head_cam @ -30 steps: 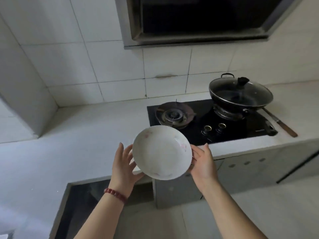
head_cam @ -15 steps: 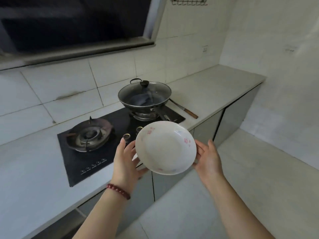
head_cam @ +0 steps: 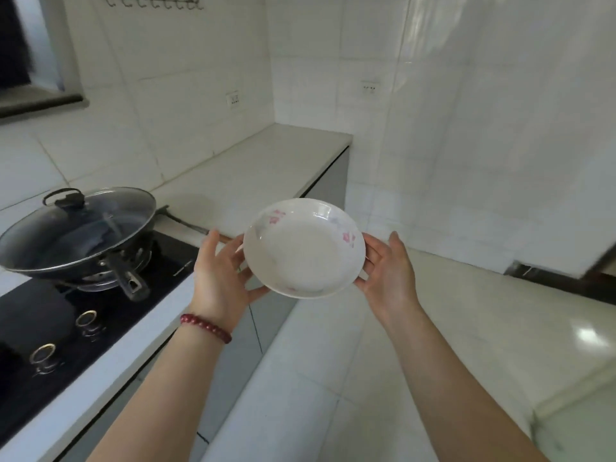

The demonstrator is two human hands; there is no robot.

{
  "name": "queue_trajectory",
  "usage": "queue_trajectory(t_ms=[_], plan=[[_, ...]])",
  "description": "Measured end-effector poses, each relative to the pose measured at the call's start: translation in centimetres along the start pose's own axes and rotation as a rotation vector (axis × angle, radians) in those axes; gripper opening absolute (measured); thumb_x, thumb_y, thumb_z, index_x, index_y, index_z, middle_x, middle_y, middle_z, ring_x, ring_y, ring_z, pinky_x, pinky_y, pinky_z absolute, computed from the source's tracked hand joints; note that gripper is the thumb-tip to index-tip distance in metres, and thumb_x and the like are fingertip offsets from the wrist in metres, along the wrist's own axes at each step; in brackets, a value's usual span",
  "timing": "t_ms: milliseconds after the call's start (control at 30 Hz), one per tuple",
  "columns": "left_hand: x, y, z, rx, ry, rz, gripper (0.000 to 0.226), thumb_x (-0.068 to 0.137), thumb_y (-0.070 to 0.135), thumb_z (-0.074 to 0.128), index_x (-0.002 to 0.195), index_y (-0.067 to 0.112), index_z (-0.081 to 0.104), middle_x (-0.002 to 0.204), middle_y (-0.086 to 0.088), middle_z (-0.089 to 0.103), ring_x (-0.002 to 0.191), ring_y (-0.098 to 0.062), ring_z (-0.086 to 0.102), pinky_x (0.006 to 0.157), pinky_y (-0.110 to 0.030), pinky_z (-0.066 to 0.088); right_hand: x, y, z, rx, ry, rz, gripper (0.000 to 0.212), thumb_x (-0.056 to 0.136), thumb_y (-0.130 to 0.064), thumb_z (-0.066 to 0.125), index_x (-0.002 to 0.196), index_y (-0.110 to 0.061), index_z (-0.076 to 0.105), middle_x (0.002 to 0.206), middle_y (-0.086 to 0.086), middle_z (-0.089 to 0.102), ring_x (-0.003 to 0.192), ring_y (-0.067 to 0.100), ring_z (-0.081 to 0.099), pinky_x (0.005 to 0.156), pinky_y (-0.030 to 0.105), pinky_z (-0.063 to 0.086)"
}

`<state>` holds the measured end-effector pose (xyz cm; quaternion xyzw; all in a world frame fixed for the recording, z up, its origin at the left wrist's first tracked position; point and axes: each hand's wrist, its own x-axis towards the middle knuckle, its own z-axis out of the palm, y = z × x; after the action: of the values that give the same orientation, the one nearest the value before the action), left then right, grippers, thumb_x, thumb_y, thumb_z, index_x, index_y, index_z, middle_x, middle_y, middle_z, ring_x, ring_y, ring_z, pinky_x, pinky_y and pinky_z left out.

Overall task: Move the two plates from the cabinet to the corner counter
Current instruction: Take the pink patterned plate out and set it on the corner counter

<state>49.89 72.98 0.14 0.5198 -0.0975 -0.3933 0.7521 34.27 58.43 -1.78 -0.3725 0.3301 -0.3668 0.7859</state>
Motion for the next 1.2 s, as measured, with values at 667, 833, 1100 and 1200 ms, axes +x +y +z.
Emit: queue_trajectory(t_ms=[667,833,1100,1200], plan=[[31.5,2.3,14.0,-0.027,-0.258,-0.083,0.054,0.082,0.061,0.038,0.108,0.023,0.064,0.112,0.004,0.066,0.105,-0.020,0.060,0.071,-0.043,0.053,28.9,-9.8,0.5,0.032,0.197,-0.146,0.052,0.098,-0.048,0.027,0.111,-0.014,0.064,0.108,0.001,0.071,0.104,0.017,0.064,0.079,0.040,0.051],[38.9,2.8,15.5,-0.037,-0.246,-0.137,0.054,0.083,0.060,0.038,0.112,0.021,0.063,0.114,0.002,0.064,0.106,-0.022,0.058,0.074,-0.044,0.053,36.4,-10.2,1.3,0.015,0.238,-0.121,0.053,0.098,-0.048,0.026,0.113,-0.014,0.063,0.112,0.002,0.070,0.106,0.018,0.063,0.086,0.043,0.051],[49.5,2.8,18.1,-0.048,-0.218,-0.167,0.049,0.082,0.056,0.043,0.108,0.021,0.065,0.104,0.005,0.066,0.100,-0.020,0.060,0.073,-0.042,0.054,47.8,-10.9,1.3,0.017,0.254,-0.086,0.053,0.098,-0.048,0.027,0.111,-0.013,0.065,0.109,0.002,0.071,0.103,0.018,0.065,0.076,0.039,0.051],[54.3,2.5,19.9,-0.059,-0.190,-0.169,0.046,0.081,0.056,0.044,0.106,0.023,0.066,0.103,0.005,0.067,0.105,-0.019,0.058,0.081,-0.045,0.051,53.2,-11.5,1.3,0.016,0.245,-0.073,0.052,0.098,-0.047,0.028,0.111,-0.013,0.064,0.109,0.003,0.071,0.103,0.018,0.064,0.075,0.038,0.051]])
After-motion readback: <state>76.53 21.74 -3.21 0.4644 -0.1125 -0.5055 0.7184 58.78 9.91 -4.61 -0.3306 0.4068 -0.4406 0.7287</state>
